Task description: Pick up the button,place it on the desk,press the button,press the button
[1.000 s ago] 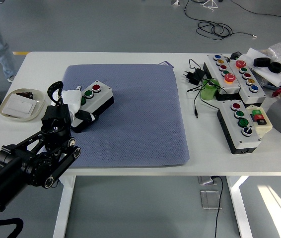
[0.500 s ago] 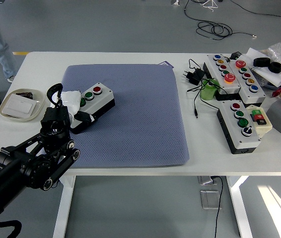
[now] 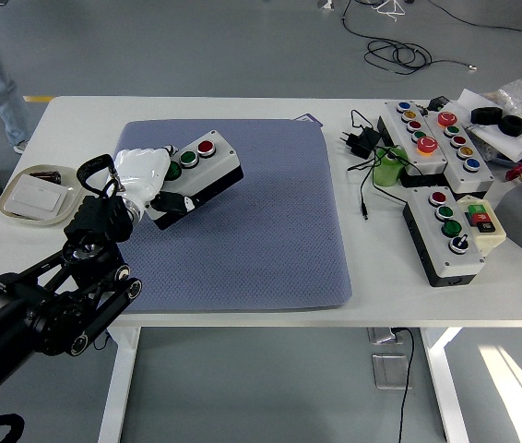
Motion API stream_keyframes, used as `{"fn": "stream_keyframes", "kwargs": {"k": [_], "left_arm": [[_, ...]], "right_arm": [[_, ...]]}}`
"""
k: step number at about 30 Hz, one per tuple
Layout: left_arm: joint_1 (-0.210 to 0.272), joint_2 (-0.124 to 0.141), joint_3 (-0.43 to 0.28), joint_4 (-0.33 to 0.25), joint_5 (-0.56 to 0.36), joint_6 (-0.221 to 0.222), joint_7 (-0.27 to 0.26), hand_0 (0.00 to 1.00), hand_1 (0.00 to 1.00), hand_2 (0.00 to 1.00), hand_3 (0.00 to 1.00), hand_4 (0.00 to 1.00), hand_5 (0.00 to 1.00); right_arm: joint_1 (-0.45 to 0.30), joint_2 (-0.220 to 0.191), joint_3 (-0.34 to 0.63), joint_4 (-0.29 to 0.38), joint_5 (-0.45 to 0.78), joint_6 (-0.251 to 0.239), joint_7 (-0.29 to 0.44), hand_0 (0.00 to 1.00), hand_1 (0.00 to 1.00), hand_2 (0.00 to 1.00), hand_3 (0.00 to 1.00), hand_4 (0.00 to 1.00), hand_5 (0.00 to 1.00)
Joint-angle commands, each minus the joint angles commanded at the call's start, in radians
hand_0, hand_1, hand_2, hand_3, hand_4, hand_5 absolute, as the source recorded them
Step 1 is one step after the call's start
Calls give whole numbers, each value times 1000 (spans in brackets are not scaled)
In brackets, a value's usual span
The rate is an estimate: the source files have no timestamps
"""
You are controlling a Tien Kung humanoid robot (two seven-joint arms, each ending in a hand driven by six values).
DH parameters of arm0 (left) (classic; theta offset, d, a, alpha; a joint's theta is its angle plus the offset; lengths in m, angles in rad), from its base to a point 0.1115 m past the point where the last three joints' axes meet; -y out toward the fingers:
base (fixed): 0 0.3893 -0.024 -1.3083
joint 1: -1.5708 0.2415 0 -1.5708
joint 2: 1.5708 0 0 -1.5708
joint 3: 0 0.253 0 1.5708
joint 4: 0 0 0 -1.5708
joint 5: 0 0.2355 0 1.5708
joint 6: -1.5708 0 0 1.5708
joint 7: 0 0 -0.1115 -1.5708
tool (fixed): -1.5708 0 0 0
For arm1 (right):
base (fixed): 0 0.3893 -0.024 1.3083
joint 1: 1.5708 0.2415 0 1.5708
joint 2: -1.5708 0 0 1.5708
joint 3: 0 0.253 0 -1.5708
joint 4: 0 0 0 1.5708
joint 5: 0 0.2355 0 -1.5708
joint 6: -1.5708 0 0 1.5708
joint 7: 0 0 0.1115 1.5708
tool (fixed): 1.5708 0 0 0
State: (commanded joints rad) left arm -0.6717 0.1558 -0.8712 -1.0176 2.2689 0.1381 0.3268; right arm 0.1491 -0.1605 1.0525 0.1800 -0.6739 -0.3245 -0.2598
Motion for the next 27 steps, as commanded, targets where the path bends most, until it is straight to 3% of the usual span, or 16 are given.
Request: {"fn": "stream_keyframes", "kwargs": {"k": [6, 10, 16, 23, 25, 26, 27], "left_arm": [[-14, 30, 14, -26, 0, -48, -191, 203, 278, 196, 307, 632, 23], [-20, 37, 24, -25, 0, -76, -246, 208, 287, 204, 315, 643, 2], [-30, 40, 53, -13, 0, -78, -281, 212, 304, 217, 318, 643, 2], [-37, 49, 103, 15, 0, -12, -306, 241, 360, 265, 343, 649, 2], [-37, 50, 106, 19, 0, -11, -305, 241, 360, 265, 343, 649, 2], [-37, 50, 109, 22, 0, -21, -302, 251, 406, 333, 383, 665, 2], [-38, 50, 113, 26, 0, -34, -299, 251, 406, 333, 383, 665, 2]], "right_arm": [[0, 1, 0, 0, -2, -1, -2, 787, 797, 817, 751, 412, 479], [-1, 1, 0, 0, -2, -1, -2, 787, 797, 817, 751, 412, 479], [0, 1, 0, 0, -2, -1, -2, 787, 797, 817, 751, 412, 479], [2, 1, -4, 0, 1, 0, -2, 787, 797, 817, 751, 412, 479], [1, 2, -4, 0, 2, 0, -1, 787, 797, 817, 751, 412, 479], [2, 2, -5, 0, 2, 0, -2, 787, 797, 817, 751, 412, 479], [2, 2, -5, 0, 2, 0, -2, 787, 797, 817, 751, 412, 479]]}}
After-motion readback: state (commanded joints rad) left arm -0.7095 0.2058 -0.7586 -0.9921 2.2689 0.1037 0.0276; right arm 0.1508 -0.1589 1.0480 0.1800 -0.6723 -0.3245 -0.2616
